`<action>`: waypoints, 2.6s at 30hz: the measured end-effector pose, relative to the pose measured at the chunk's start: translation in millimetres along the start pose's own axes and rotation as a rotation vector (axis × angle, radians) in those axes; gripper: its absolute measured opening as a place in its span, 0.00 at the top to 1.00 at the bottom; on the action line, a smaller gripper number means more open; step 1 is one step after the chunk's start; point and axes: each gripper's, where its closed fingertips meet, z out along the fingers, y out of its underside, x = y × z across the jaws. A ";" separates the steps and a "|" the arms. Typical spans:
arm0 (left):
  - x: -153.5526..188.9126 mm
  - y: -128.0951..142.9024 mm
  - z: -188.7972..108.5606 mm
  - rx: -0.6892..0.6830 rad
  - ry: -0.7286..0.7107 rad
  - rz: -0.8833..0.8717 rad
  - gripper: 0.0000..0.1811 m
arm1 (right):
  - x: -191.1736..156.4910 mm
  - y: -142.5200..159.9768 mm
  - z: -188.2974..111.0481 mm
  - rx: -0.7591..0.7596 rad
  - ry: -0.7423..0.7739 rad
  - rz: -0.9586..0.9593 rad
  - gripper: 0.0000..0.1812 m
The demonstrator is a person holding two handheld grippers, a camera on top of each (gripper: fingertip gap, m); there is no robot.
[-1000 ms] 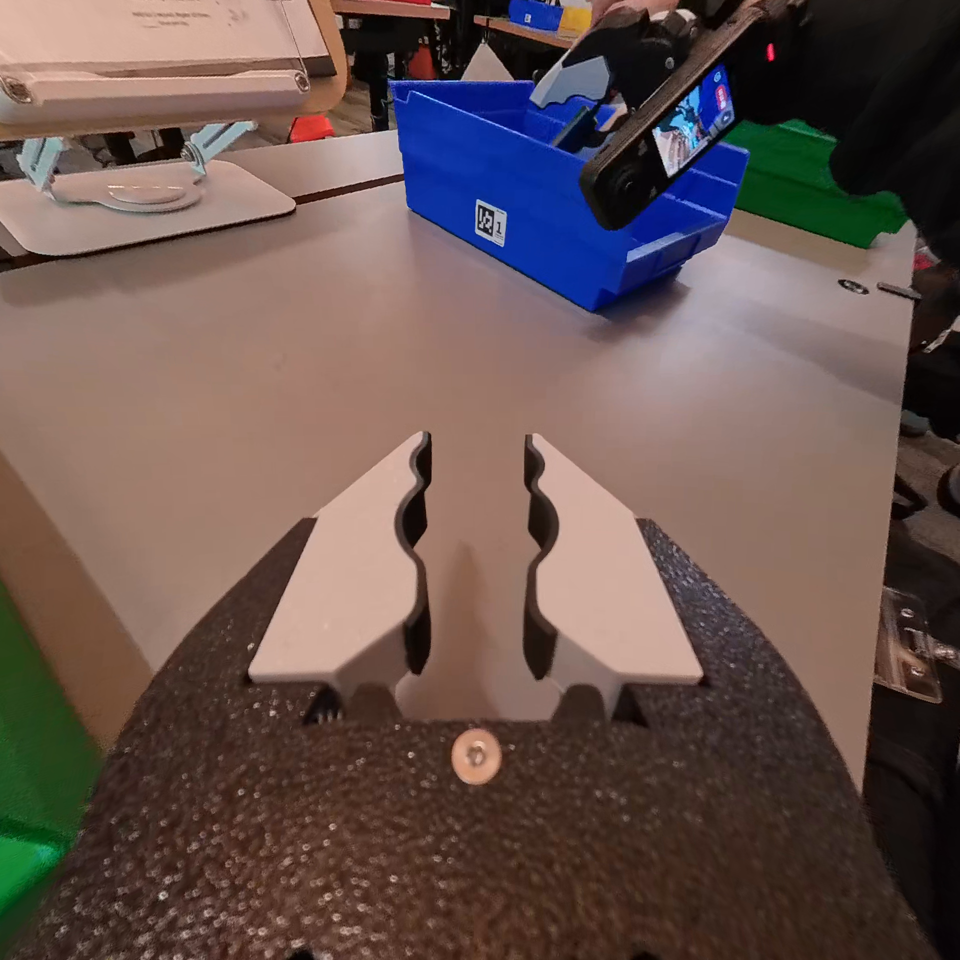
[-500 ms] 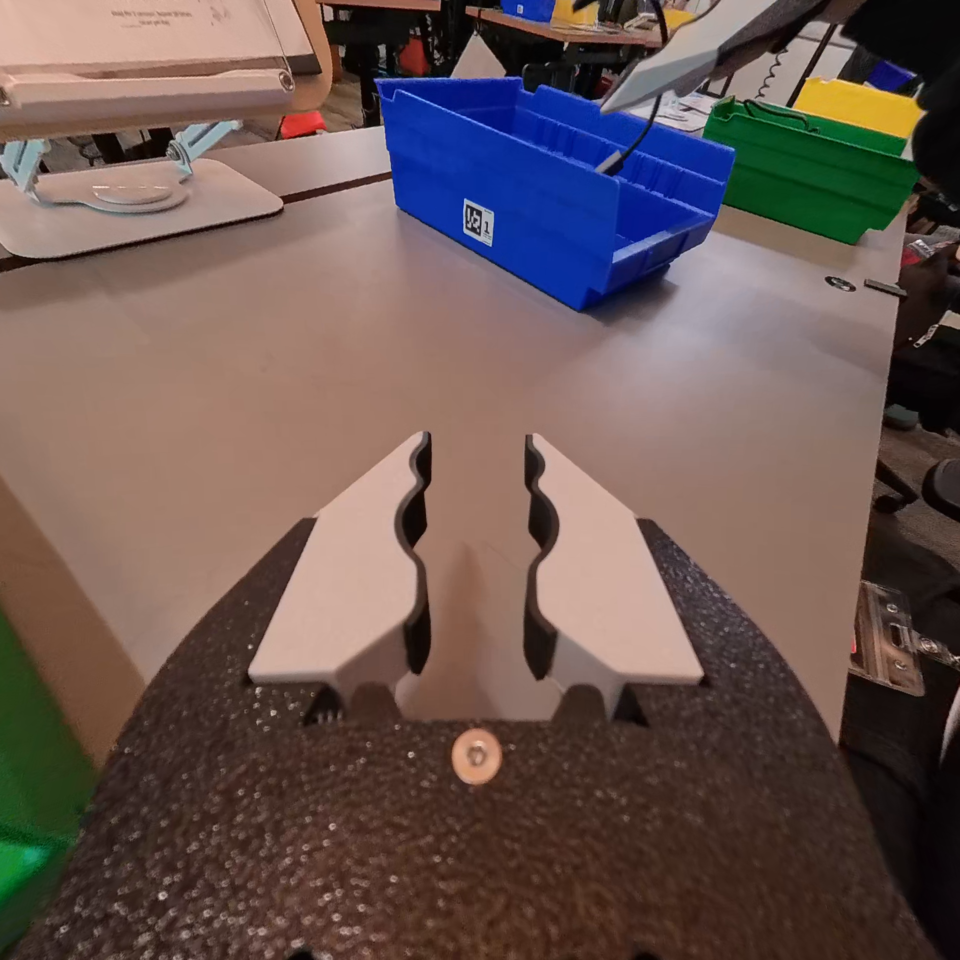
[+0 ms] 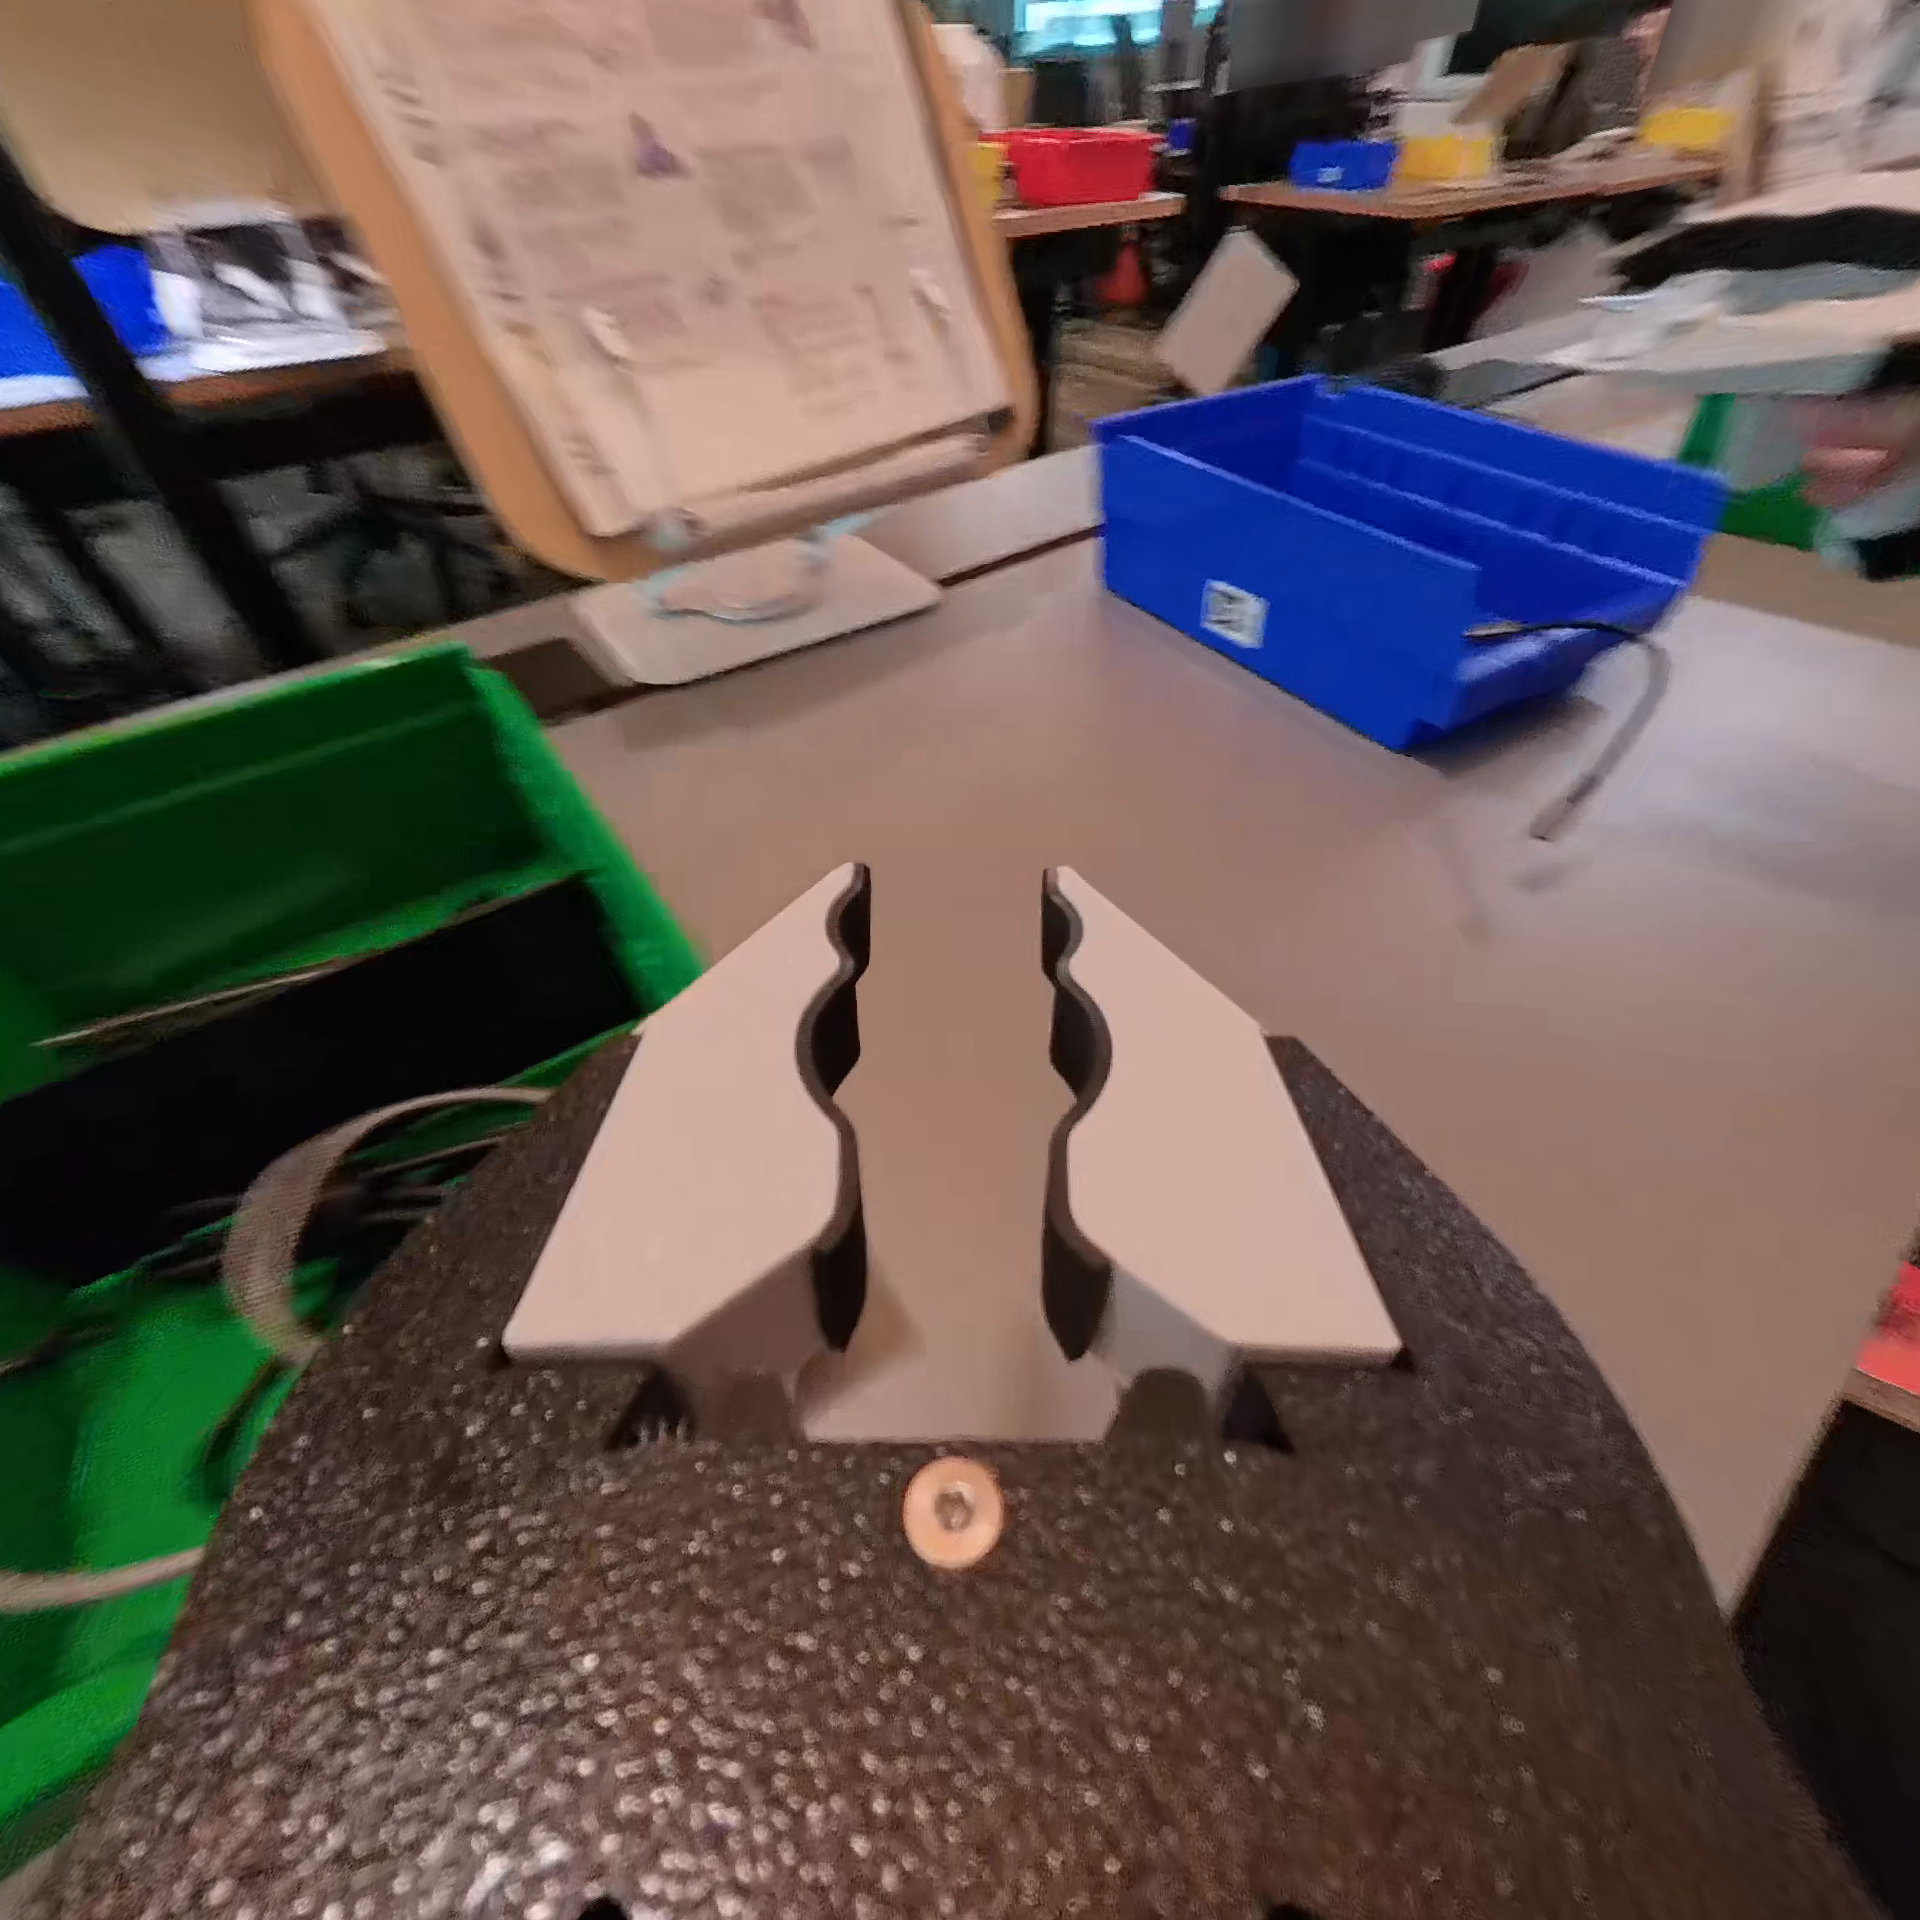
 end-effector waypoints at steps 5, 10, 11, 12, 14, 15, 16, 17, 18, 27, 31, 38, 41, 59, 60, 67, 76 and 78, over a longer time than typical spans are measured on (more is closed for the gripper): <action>-94.1 -10.8 -8.5 -0.164 -0.153 0.085 0.82 | -27.4 -11.0 -10.5 0.087 -0.100 0.038 0.69; -179.2 -9.1 22.7 -0.433 -0.229 0.257 0.79 | -37.3 20.6 -14.6 -0.061 -0.091 -0.058 0.69; -192.7 -7.1 28.1 -0.493 -0.233 0.286 0.78 | -37.7 28.4 -17.9 -0.089 -0.085 -0.101 0.68; -204.2 -4.0 33.8 -0.557 -0.225 0.327 0.78 | -40.0 36.9 -22.0 -0.113 -0.090 -0.172 0.67; -223.3 6.0 46.1 -0.681 -0.189 0.448 0.77 | -52.7 63.4 -33.7 -0.195 -0.151 -0.337 0.66; -228.6 14.3 52.7 -0.741 -0.146 0.518 0.76 | -53.9 78.5 -39.4 -0.251 -0.154 -0.390 0.66; -232.8 24.5 59.2 -0.801 -0.099 0.590 0.75 | -52.6 91.0 -45.0 -0.294 -0.138 -0.441 0.66; -236.8 35.6 65.5 -0.860 -0.056 0.663 0.74 | -52.1 101.1 -50.5 -0.321 -0.126 -0.494 0.66; -241.9 47.0 71.5 -0.918 -0.021 0.737 0.74 | -52.7 109.3 -55.8 -0.341 -0.122 -0.538 0.66; -284.1 112.0 123.0 -1.172 0.088 1.111 0.77 | -41.9 124.3 -69.0 -0.350 -0.044 -0.711 0.66; -287.4 118.8 134.1 -1.136 0.080 1.134 0.93 | -46.2 128.3 -64.4 -0.336 -0.054 -0.716 0.66; -290.7 82.3 125.7 -0.973 -0.136 1.138 0.97 | -43.4 132.0 -54.0 -0.330 -0.003 -0.825 0.69; -280.5 38.2 115.3 -0.789 -0.283 1.071 0.97 | -42.9 137.4 -52.3 -0.356 -0.001 -0.888 0.71; -33.5 -72.2 27.7 -0.038 -0.279 0.768 0.96 | 157.6 61.0 26.4 -0.596 0.424 -0.750 0.99; -27.8 -68.5 28.2 -0.039 -0.261 0.747 0.96 | 161.8 63.7 40.8 -0.596 0.350 -0.680 0.99; -4.5 -52.2 25.7 -0.033 -0.175 0.616 0.96 | 130.8 128.6 92.3 -0.751 -0.137 -0.312 0.70; -5.0 -32.2 21.3 -0.071 -0.142 0.597 0.96 | 160.1 134.3 55.7 -0.836 0.040 -0.487 0.79; -1.1 -33.4 22.2 -0.050 -0.125 0.577 0.96 | 190.1 127.1 49.5 -0.807 0.206 -0.480 0.96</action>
